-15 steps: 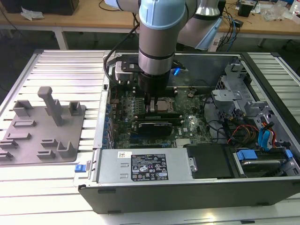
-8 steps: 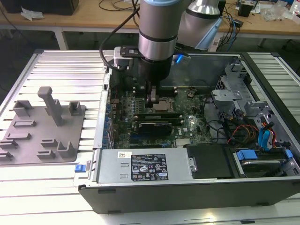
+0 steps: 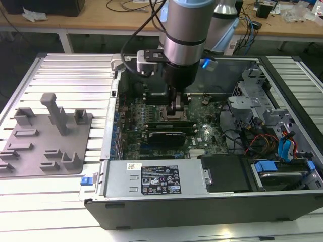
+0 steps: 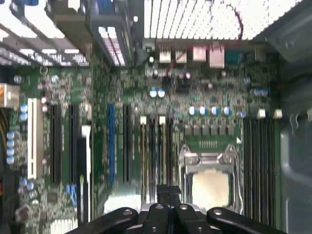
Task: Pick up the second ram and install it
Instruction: 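Press down the second ram until it locks into place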
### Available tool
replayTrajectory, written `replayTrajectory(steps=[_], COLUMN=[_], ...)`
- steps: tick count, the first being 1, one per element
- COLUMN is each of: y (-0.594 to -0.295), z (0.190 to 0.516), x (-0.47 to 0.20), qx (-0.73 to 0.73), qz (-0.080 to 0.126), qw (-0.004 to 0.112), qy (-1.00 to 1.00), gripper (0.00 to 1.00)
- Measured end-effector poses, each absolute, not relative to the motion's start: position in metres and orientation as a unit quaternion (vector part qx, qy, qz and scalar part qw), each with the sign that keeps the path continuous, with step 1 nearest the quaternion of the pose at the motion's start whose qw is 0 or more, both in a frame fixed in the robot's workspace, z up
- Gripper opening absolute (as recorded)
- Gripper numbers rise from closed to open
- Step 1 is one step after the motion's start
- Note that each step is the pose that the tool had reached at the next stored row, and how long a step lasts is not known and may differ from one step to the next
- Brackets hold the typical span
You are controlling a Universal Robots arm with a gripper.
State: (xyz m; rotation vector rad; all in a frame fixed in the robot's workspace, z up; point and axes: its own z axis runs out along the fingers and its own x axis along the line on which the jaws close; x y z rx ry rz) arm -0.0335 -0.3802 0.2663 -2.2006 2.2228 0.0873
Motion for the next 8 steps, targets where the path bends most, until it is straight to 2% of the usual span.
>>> replayTrajectory(steps=[8], y=[-0.3802], z=[0.2673], x=[-0.0322], qx=[-0.703], qz=[0.028], qw=[0.006], qy=[0.71], gripper=[0.08])
